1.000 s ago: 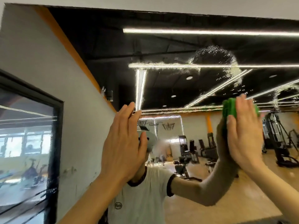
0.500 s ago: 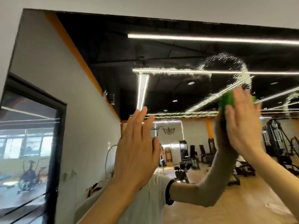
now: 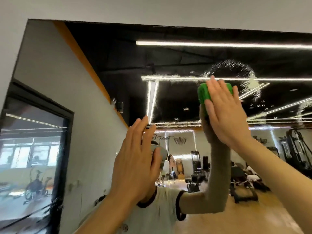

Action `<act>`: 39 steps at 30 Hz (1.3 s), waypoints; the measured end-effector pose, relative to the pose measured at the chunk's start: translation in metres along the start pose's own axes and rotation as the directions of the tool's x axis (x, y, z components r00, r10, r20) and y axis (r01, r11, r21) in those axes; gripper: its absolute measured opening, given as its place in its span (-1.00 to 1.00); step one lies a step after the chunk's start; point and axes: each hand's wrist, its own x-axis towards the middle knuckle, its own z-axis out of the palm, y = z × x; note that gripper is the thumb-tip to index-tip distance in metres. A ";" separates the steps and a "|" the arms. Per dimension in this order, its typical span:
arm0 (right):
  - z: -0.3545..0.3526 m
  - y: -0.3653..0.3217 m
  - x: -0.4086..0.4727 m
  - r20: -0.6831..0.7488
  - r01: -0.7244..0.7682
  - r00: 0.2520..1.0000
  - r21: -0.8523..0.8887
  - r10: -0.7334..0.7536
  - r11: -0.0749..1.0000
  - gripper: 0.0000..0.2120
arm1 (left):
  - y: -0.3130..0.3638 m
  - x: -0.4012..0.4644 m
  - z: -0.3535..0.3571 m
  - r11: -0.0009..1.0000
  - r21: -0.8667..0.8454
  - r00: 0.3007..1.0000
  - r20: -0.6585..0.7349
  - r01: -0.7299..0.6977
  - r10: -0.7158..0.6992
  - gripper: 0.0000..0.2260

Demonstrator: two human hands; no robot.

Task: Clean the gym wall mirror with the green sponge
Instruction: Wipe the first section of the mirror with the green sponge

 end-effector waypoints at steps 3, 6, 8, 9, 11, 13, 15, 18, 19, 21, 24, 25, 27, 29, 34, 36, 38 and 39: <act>-0.010 0.031 0.005 -0.071 -0.362 0.930 0.003 0.361 0.932 -0.40 | 0.001 0.002 -0.001 1.000 0.012 1.000 -0.001 0.015 -0.015 -0.53; -0.002 -0.014 0.019 -0.062 -0.263 0.962 0.030 0.265 0.964 -0.39 | 0.003 0.004 -0.001 0.999 0.039 1.000 0.015 -0.007 0.007 -0.52; 0.009 -0.059 0.032 -0.007 0.032 0.999 0.028 -0.032 0.999 -0.38 | 0.013 0.009 0.003 1.000 0.020 1.000 0.014 -0.001 0.001 -0.52; 0.013 -0.077 0.038 0.029 0.174 0.984 0.022 -0.174 0.985 -0.40 | 0.020 0.011 0.005 1.000 -0.006 1.000 0.012 0.019 -0.019 -0.51; 0.013 -0.090 0.053 0.083 0.332 0.939 0.020 -0.332 0.943 -0.49 | 0.035 0.016 0.013 0.996 -0.061 0.998 0.015 0.058 -0.058 -0.49; 0.007 -0.069 0.063 0.084 0.312 0.946 0.014 -0.312 0.950 -0.50 | 0.047 0.018 0.020 0.997 -0.048 0.998 0.000 0.057 -0.057 -0.51; 0.001 -0.029 0.063 0.018 0.180 0.983 0.011 -0.180 0.984 -0.51 | 0.052 0.018 0.025 0.999 -0.008 0.998 -0.028 0.051 -0.051 -0.54; -0.007 0.034 0.051 -0.093 -0.144 0.985 -0.002 0.143 0.990 -0.49 | 0.052 0.018 0.028 0.998 -0.011 0.998 -0.042 0.056 -0.057 -0.53; -0.007 0.040 0.048 -0.098 -0.236 0.967 -0.001 0.234 0.972 -0.47 | 0.052 0.018 0.029 0.998 -0.011 0.997 -0.050 0.057 -0.058 -0.53; -0.003 0.020 0.049 -0.099 -0.284 0.954 -0.001 0.282 0.959 -0.47 | 0.052 0.018 0.029 0.999 -0.007 0.997 -0.059 0.053 -0.053 -0.53; 0.010 -0.044 0.058 -0.089 0.025 0.996 0.009 -0.024 1.000 -0.49 | 0.052 0.016 0.028 0.998 0.000 0.997 -0.054 0.058 -0.058 -0.54; 0.014 -0.061 0.061 -0.062 0.137 0.989 -0.001 -0.137 0.991 -0.49 | 0.052 0.016 0.028 0.998 0.000 0.997 -0.051 0.065 -0.065 -0.54; 0.016 -0.067 0.070 -0.013 0.215 0.976 -0.031 -0.216 0.976 -0.50 | 0.052 0.016 0.027 0.997 -0.003 0.996 -0.043 0.077 -0.078 -0.54; 0.010 -0.038 0.078 -0.029 0.134 0.990 -0.092 -0.137 0.987 -0.49 | 0.052 0.016 0.028 0.998 0.005 0.997 -0.037 0.065 -0.065 -0.54; -0.017 0.076 0.048 -0.159 -0.338 0.930 -0.015 0.331 0.941 -0.50 | 0.051 0.016 0.029 0.998 0.008 0.998 -0.036 0.056 -0.056 -0.53; -0.019 0.086 0.040 -0.162 -0.466 0.873 -0.003 0.460 0.885 -0.49 | 0.050 0.015 0.029 0.998 0.010 0.998 -0.024 0.062 -0.062 -0.53; -0.015 0.064 0.051 -0.149 -0.422 0.895 0.028 0.421 0.906 -0.50 | 0.050 0.015 0.029 0.998 0.012 0.998 -0.008 0.066 -0.066 -0.53; -0.012 0.048 0.061 -0.134 -0.317 0.938 0.048 0.321 0.947 -0.50 | 0.050 0.015 0.029 0.998 0.012 0.998 -0.001 0.067 -0.067 -0.53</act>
